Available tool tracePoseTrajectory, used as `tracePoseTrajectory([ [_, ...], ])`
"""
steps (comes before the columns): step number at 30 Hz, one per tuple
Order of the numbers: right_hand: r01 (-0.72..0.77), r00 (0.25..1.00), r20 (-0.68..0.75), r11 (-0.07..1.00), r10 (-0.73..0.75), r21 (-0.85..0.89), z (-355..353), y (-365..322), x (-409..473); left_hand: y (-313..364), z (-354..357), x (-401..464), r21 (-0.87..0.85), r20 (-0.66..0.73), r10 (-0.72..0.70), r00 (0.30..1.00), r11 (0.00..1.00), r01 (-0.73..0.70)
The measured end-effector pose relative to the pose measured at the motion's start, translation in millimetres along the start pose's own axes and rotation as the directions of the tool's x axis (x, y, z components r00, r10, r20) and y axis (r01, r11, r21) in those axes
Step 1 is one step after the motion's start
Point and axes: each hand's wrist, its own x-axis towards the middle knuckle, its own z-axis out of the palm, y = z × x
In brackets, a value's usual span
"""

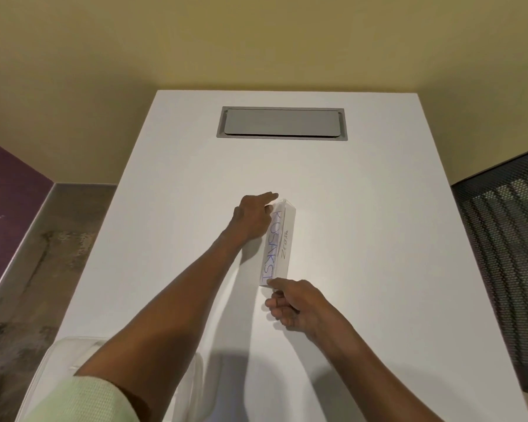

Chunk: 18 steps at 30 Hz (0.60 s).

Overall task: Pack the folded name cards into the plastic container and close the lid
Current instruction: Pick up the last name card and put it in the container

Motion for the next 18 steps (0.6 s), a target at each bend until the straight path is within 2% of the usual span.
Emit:
tracePoseTrajectory([
  [3, -0.033, 0.999, 0.036, 0.992, 0.029, 0.12, 3.0, -1.0, -0.4, 3.3, 3.8, 16.5, 0.123, 0.061, 0.067, 0.996, 0.99, -0.074],
  [7, -0.057, 0.997, 0.061, 0.982, 0.046, 0.183, 5.5, 1.3, 0.9, 5.6, 12.7, 27.4, 0.177, 0.122, 0.081, 0.989, 0.979, -0.102],
  [11, -0.053, 0.997, 0.07, 0.975, 0.038, 0.216, 6.7, 8.8, 6.5, 6.1, 16.7, 29.4, 0.135, 0.168, 0.053, 0.984, 0.988, -0.076],
  [18, 0.003, 0.999, 0.047, 0.959, -0.017, 0.284, 6.9, 18.7, 10.9, 0.8, 16.8, 25.0, 0.038, 0.088, 0.037, 0.995, 0.998, -0.04],
])
